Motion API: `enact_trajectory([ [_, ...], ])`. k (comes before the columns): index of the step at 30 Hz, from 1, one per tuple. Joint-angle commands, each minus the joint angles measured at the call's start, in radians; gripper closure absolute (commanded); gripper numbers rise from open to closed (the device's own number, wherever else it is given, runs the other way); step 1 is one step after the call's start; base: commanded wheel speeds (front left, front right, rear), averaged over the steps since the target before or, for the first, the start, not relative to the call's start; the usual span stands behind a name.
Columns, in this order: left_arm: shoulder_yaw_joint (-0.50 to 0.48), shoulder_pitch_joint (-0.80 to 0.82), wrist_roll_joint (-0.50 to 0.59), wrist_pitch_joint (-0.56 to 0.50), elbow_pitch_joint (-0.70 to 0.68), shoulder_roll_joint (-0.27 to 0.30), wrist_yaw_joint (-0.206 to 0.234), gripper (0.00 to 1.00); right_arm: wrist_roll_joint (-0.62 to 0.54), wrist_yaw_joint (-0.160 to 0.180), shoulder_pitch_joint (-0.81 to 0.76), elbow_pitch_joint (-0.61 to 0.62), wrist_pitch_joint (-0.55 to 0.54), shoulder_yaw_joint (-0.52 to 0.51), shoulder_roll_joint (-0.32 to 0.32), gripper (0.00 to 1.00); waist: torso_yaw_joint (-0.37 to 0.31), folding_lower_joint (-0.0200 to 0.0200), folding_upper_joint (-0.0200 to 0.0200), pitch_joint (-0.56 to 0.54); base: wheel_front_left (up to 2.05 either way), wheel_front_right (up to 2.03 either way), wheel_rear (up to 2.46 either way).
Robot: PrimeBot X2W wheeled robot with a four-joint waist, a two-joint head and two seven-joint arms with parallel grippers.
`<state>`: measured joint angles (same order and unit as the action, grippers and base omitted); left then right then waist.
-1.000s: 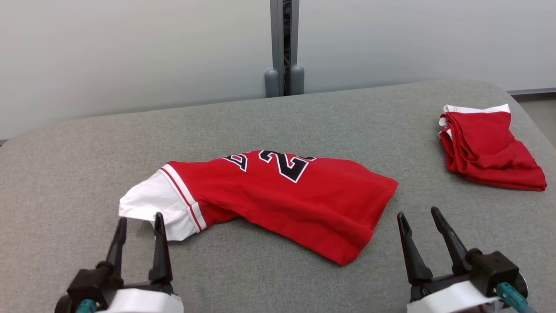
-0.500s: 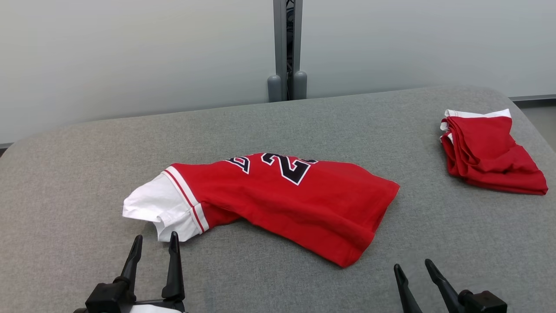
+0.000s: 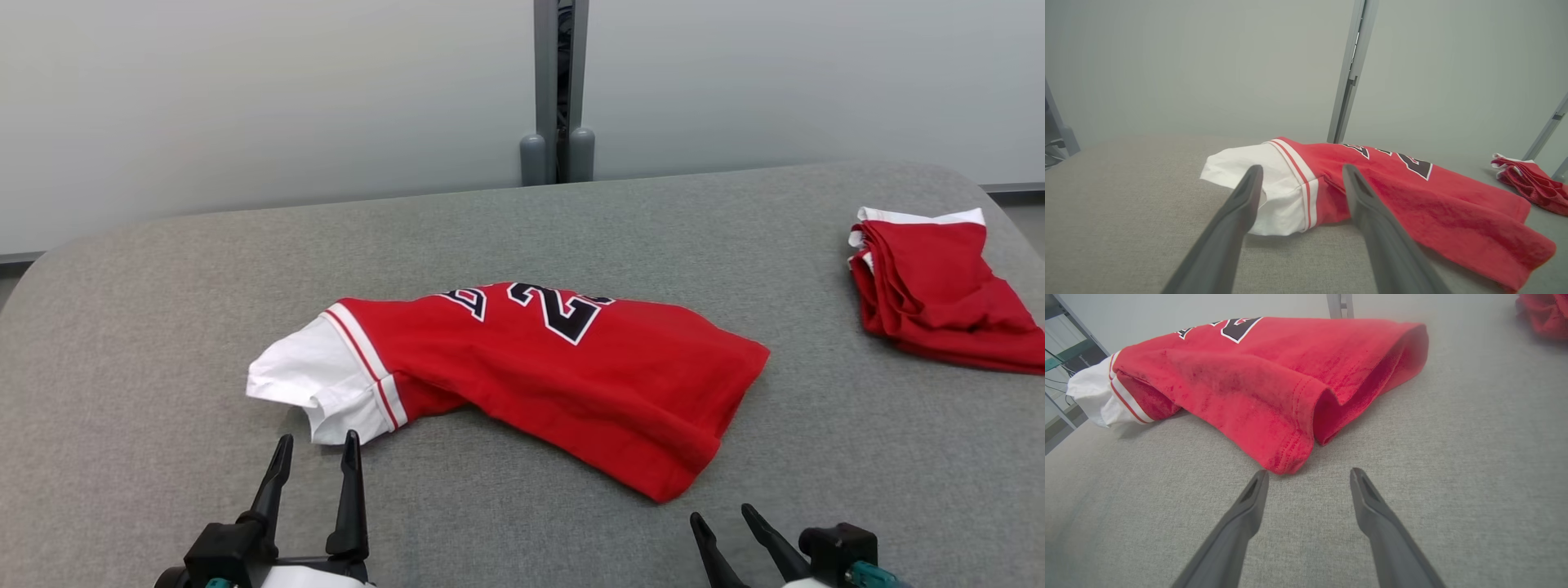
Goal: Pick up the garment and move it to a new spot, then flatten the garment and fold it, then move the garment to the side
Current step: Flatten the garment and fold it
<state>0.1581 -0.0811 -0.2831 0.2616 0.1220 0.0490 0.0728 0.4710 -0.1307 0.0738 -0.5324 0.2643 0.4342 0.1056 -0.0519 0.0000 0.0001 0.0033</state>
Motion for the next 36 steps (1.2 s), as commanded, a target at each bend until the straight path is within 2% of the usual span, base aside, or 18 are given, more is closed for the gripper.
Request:
enact_trajectory([
  [1,0.0,0.014,-0.001,0.004,0.002,0.004,0.0,0.0,0.012,0.0,0.016,-0.016,0.0,0.007,0.004,0.0,0.009,0.0,-0.0001,0.002,0.0,0.0,0.0],
  [6,0.011,0.027,0.008,0.004,0.004,0.004,-0.005,0.0,0.079,0.0,0.102,-0.13,0.0,0.057,-0.005,0.0,0.038,0.0,-0.0001,0.012,0.0,0.0,0.0],
  [14,0.027,0.052,0.013,0.004,0.008,0.004,-0.009,0.0,0.143,0.0,0.188,-0.245,0.0,0.119,-0.011,0.02,0.079,0.0,-0.0001,0.036,0.0,0.0,0.0],
  [15,0.032,0.059,0.011,0.004,0.011,0.003,-0.008,0.0,0.144,0.0,0.197,-0.258,0.0,0.13,-0.01,0.18,0.082,0.0,-0.0001,0.039,0.0,0.0,0.0],
  [16,0.037,0.063,0.008,0.004,0.019,0.003,-0.007,0.0,0.147,0.0,0.206,-0.267,0.0,0.14,-0.009,0.53,0.084,0.0,-0.0001,0.043,0.0,0.0,0.0],
  [18,0.046,0.076,-0.001,0.004,0.038,0.004,-0.004,0.0,0.147,0.0,0.22,-0.274,0.0,0.153,-0.004,1.0,0.085,0.0,-0.0001,0.051,0.0,0.0,0.0],
  [27,0.061,0.176,-0.054,0.0,0.203,0.004,0.007,0.0,0.124,0.0,0.241,-0.253,0.0,0.175,0.026,1.0,0.054,0.0,-0.0001,0.078,0.0,0.0,0.0],
  [36,0.041,0.29,-0.115,-0.117,0.377,0.004,0.043,0.0,0.102,0.0,0.249,-0.233,0.0,0.157,0.032,1.0,0.028,0.0,-0.0001,0.098,0.0,0.0,0.0],
])
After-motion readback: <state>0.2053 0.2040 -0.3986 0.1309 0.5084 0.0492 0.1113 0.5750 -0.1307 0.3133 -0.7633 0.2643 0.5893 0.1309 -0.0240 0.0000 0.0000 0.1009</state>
